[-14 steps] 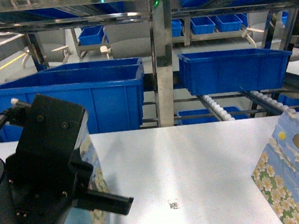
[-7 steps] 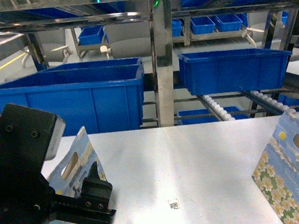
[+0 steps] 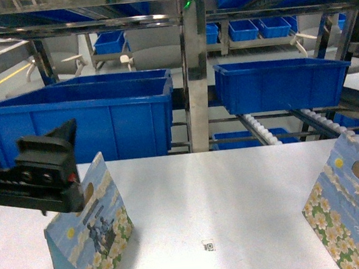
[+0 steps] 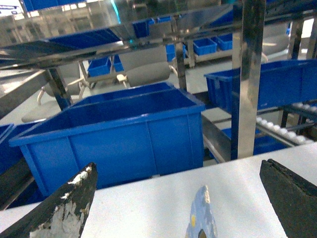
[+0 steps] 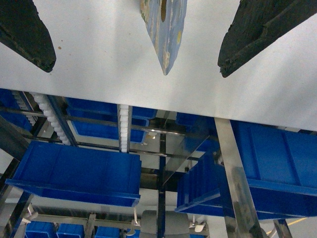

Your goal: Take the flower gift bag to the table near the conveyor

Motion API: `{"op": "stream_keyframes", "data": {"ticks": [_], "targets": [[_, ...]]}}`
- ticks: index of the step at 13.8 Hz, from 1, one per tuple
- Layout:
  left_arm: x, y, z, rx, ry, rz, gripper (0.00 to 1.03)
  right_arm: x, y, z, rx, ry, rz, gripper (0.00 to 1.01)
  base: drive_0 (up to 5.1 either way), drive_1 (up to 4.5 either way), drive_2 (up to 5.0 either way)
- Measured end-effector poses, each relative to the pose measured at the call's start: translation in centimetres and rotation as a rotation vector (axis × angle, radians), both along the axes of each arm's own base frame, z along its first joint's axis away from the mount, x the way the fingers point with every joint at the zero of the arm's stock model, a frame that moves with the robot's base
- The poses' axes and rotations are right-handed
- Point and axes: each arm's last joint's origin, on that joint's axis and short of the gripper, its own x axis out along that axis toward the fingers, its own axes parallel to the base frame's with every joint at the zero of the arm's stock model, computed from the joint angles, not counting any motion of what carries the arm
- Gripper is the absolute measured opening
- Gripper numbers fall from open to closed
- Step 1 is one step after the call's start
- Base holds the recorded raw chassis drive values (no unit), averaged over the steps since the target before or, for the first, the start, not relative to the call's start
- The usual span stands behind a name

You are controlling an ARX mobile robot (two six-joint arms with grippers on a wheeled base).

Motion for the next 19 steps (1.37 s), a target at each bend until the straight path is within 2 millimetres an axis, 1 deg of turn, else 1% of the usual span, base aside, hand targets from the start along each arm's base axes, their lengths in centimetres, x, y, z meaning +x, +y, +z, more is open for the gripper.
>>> {"op": "stream_keyframes", "data": {"ticks": [2,4,6,7,8,9,10,11,12,13,14,16,17,18,19], "targets": [[-1.2,2.2,1.2,-0.021,-0.068,0.004,0.98,0.0,0.0,0.0,0.000,0.000,0.000,0.98,0.0,0.00,0.0],[-2.9,4.7,1.5,-0.023,-0.109,0.010,0.98,0.0,0.0,0.0,0.000,0.000,0.000,0.98,0.0,0.00,0.0],[-4.5,6.3,2.2,-0.025,-0.179,0.004,0.98,0.0,0.0,0.0,0.000,0.000,0.000,0.98,0.0,0.00,0.0],[-5.2,6.8,3.1,-0.023,-0.203,0.006,0.98,0.0,0.0,0.0,0.000,0.000,0.000,0.98,0.0,0.00,0.0],[-5.8,7.0,3.7,-0.027,-0.233,0.012,0.98,0.0,0.0,0.0,0.000,0.000,0.000,0.98,0.0,0.00,0.0],[-6.0,7.0,4.1,-0.033,-0.259,0.009,0.98,0.0,0.0,0.0,0.000,0.000,0.000,0.98,0.0,0.00,0.0],[-6.0,7.0,3.9,-0.037,-0.246,0.008,0.98,0.0,0.0,0.1,0.000,-0.020,-0.010,0.97,0.0,0.00,0.0],[-5.8,7.3,3.6,-0.066,-0.099,0.041,0.89,-0.8,-0.1,0.0,0.002,-0.138,-0.121,0.84,0.0,0.00,0.0],[-6.6,7.5,3.6,-0.100,-0.062,0.068,0.76,-2.3,-0.4,0.1,0.003,-0.163,-0.164,0.71,0.0,0.00,0.0],[-7.1,7.6,3.6,-0.119,-0.033,0.075,0.64,-3.5,-1.2,1.2,0.013,-0.219,-0.171,0.56,0.0,0.00,0.0],[-7.3,7.6,3.2,-0.126,-0.004,0.075,0.49,-4.4,-1.5,1.6,0.014,-0.239,-0.182,0.43,0.0,0.00,0.0],[-8.1,7.6,2.7,-0.136,0.006,0.072,0.20,-6.5,-1.4,0.7,0.009,-0.186,-0.179,0.14,0.0,0.00,0.0],[-8.3,7.6,2.3,-0.137,-0.017,0.070,0.06,-7.3,-1.4,1.1,0.010,-0.209,-0.177,0.01,0.0,0.00,0.0],[-8.5,7.6,2.3,-0.141,-0.008,0.071,0.02,-8.0,-1.4,1.3,0.014,-0.219,-0.177,0.02,0.0,0.00,0.0],[-8.8,7.6,2.3,-0.140,-0.010,0.070,0.02,-8.8,-1.4,1.0,0.012,-0.203,-0.177,0.02,0.0,0.00,0.0]]}}
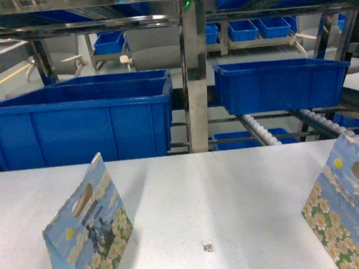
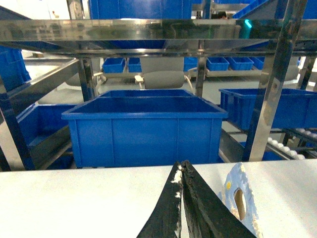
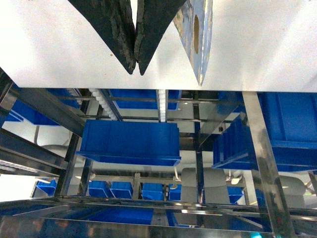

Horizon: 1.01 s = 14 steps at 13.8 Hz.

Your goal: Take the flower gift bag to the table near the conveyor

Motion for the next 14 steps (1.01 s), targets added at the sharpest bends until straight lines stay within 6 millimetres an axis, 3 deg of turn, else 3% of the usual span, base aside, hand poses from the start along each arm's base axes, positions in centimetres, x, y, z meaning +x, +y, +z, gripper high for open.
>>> {"op": "stream_keyframes", "data": {"ticks": [5,14], "targets": [[-1.1,0.0,0.1,0.000,-0.008,0.000,0.02,-2.6,0.0,0.3,0.000,-0.010,0.000,0.02,0.0,0.00,0.0],[-2.8,0.0,-0.3,-0.002,0.007,0.000,0.02,-5.2,0.0,1.0,0.001,-0.032,0.001,0.02,0.0,0.00,0.0]]}}
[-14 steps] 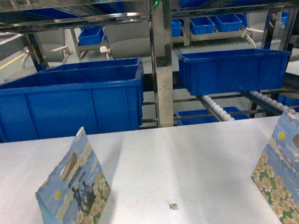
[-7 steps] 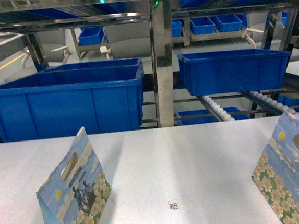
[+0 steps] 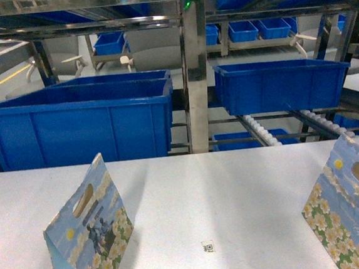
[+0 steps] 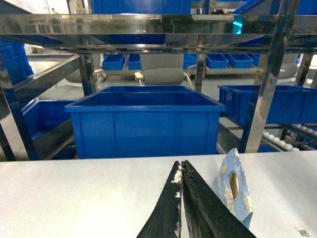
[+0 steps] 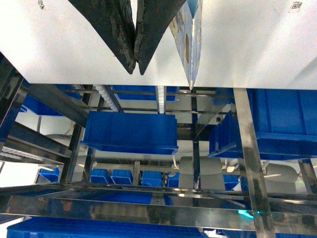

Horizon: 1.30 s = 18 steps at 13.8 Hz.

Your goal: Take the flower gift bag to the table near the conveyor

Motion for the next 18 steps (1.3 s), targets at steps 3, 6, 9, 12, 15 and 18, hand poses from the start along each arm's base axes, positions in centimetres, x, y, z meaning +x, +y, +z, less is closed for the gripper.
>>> {"op": "stream_keyframes", "data": {"ticks": [3,6,9,12,15,18], "targets": [[0.0,0.0,0.0,0.000,0.000,0.000,0.02,-0.5,0.0,0.0,0.000,-0.004,0.000,0.02,0.0,0.00,0.0],[0.0,0.0,0.0,0.000,0.000,0.000,0.02,-0.7,0.0,0.0,0.001,-0.003,0.000,0.02,0.0,0.00,0.0],[0.0,0.0,0.0,0.000,0.000,0.000,0.02,-1.9,0.0,-0.4,0.001,0.016,0.000,0.02,0.0,0.00,0.0],[0.0,0.0,0.0,0.000,-0.003,0.000,0.02,-1.9,0.0,-0.4,0.001,0.011,0.000,0.02,0.0,0.00,0.0],[0.0,0.0,0.0,0.000,-0.001,0.000,0.02,-1.9,0.0,-0.3,0.001,0.006,0.000,0.02,0.0,0.00,0.0],[0.0,0.0,0.0,0.000,0.000,0.000,0.46,-1.9,0.0,-0.3,0.001,0.006,0.000,0.47,0.0,0.00,0.0]]}}
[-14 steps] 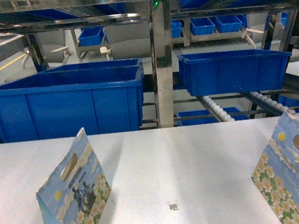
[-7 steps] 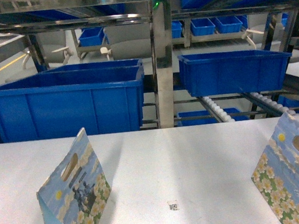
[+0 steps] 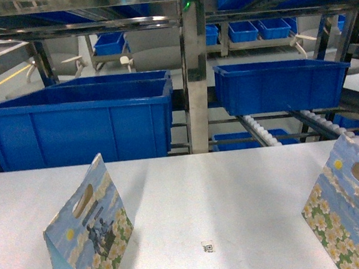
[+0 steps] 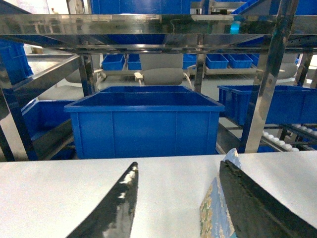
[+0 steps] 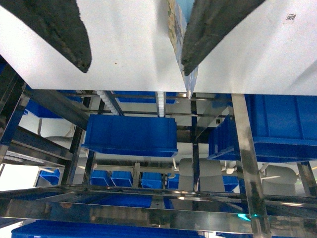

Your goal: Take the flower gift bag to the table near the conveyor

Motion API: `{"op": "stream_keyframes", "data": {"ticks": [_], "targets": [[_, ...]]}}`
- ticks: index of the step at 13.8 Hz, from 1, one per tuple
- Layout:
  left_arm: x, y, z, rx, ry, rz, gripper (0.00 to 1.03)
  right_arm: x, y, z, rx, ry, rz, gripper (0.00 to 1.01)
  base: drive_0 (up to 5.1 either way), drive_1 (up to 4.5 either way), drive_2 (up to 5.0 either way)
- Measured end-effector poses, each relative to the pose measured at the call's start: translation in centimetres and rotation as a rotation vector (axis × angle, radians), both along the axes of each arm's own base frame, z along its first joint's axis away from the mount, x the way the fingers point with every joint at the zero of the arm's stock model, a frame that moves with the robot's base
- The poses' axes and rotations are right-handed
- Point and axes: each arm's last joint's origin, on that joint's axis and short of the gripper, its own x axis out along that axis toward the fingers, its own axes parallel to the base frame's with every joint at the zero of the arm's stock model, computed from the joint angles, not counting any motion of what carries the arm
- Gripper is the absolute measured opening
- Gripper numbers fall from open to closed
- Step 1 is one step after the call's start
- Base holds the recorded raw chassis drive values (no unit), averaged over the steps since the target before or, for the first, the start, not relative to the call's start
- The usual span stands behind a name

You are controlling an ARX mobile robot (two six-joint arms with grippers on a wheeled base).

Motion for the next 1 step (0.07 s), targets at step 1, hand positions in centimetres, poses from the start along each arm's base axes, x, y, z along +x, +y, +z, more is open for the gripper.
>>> {"op": "stream_keyframes", "data": {"ticks": [1], "targets": [[0.00,0.00,0.00,0.000,0.000,0.000,0.72,0.00,0.00,0.00,0.000,0.000,0.000,0.73,0.0,0.00,0.0]]}}
